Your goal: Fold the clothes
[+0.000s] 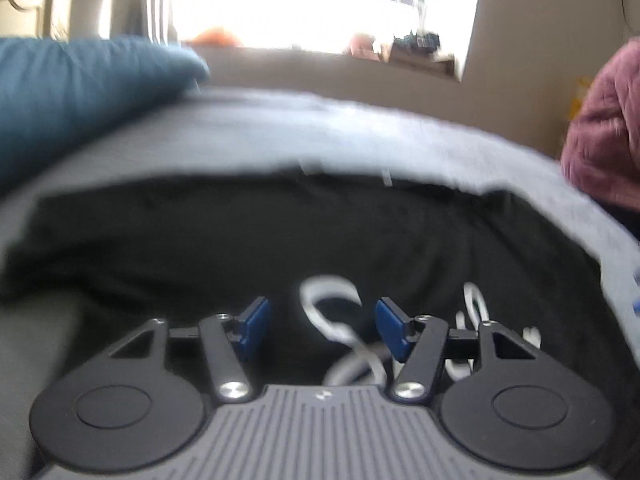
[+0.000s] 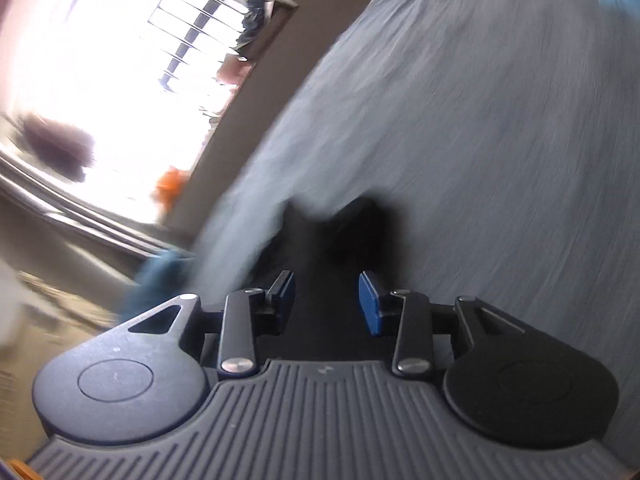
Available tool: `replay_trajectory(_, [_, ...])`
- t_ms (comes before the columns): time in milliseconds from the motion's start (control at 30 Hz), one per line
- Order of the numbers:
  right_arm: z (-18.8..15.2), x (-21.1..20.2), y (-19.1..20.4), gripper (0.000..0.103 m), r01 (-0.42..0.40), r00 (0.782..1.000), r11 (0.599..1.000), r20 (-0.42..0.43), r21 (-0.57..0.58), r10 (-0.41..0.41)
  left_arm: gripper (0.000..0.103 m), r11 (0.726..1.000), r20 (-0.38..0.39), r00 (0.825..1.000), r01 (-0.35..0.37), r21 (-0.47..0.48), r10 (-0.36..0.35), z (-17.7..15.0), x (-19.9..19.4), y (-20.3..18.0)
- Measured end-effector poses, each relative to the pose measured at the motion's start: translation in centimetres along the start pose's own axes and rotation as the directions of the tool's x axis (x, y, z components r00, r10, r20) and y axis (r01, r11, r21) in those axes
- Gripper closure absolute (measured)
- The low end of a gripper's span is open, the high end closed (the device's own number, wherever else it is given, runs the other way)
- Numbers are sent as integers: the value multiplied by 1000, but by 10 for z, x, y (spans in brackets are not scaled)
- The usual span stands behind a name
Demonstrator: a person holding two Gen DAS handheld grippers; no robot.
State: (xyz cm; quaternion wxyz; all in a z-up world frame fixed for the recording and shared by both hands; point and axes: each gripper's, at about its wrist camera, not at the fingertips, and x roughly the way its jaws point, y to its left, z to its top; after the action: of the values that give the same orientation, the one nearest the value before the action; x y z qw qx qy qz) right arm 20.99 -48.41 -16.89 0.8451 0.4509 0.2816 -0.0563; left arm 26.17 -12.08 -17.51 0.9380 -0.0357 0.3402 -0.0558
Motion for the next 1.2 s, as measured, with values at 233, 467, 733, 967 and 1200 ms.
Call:
replay_trajectory(233, [44,75,-5,65,-8,996,998,-89,-62,3,32,1000,67,997,29,10,-29,-18,4,-2])
replay_trajectory(467, [34,86,25,98,25,997,984,-70,-178,-38,29,998,95,994,63,-13,-61,-24,1,7])
replay_trajectory(733, [56,24,50,98,210,963,950,217,-230,-161,29,994,115,989,98,-55,-92,-26,-2,15])
replay_trajectory(967, [53,50,-9,97,339,937,932,47,131,-347,29,992,118,988,106,-65,-98,-26,-2,18])
replay_trajectory(1200, [34,38,51,97,148,984,963,131,-224,-121,29,991,124,987,114,-73,-104,-26,0,21])
